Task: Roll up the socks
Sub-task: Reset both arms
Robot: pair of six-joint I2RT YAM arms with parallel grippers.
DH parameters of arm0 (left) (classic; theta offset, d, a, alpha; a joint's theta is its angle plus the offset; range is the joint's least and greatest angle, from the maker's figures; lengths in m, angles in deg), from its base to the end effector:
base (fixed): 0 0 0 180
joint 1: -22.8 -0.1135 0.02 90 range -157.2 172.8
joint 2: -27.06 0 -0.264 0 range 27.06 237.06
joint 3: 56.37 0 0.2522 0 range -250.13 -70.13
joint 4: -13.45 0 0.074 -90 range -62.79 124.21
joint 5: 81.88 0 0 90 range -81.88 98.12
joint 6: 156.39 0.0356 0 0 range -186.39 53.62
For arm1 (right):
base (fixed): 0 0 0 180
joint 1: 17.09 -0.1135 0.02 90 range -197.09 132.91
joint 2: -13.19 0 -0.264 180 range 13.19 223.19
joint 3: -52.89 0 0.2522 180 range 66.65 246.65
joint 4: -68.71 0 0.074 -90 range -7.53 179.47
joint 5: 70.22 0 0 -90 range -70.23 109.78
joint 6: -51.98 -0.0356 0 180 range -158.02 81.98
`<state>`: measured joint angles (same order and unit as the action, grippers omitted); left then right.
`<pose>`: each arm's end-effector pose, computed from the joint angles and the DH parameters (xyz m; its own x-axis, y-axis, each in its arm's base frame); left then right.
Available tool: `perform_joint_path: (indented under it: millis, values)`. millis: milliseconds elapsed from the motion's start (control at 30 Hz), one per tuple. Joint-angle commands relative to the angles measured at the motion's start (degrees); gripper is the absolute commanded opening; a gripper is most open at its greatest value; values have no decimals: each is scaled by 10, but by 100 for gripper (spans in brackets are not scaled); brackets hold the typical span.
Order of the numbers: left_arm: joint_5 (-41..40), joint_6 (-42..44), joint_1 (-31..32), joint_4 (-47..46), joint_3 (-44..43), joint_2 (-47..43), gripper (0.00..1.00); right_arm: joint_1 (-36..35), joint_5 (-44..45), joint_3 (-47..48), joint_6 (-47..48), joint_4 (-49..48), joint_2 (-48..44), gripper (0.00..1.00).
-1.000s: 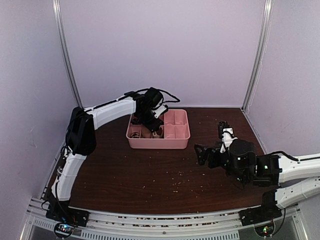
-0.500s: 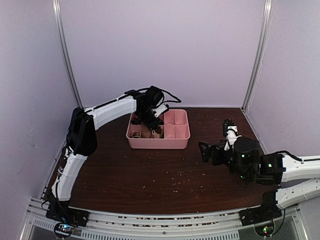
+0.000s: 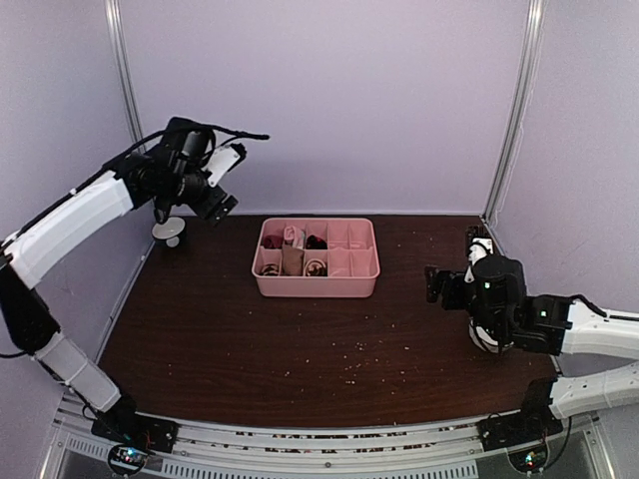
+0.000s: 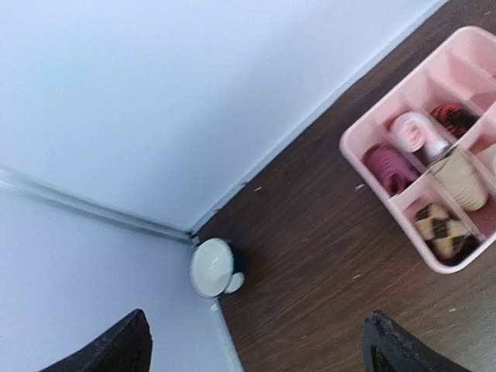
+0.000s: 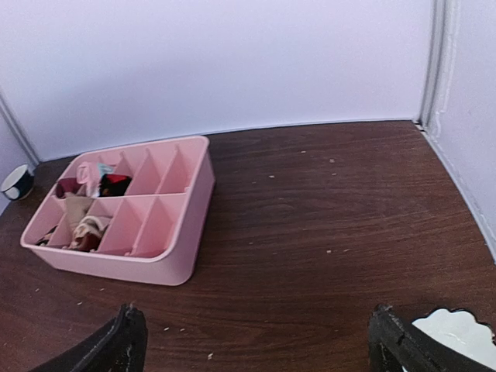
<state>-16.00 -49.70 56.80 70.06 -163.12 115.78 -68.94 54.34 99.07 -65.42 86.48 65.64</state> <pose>0.2877 -0.1765 0.3891 -0.4247 0.6026 -0.6756 0.3837 0.7957 0.4686 0.1420 0.1481 0.2532 -0.3742 0.1372 -0.9172 -0.1750 0.9608 0.2151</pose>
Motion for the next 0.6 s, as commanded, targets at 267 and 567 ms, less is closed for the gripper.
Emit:
perform_joint_path:
  millis: [267, 567]
  values:
    - [-15, 70, -222, -274, 375, -157, 98, 204, 67, -8, 121, 1, 5, 100]
    - [15, -77, -329, -433, 462, -100, 98, 350, 41, -61, 193, -213, 84, 100]
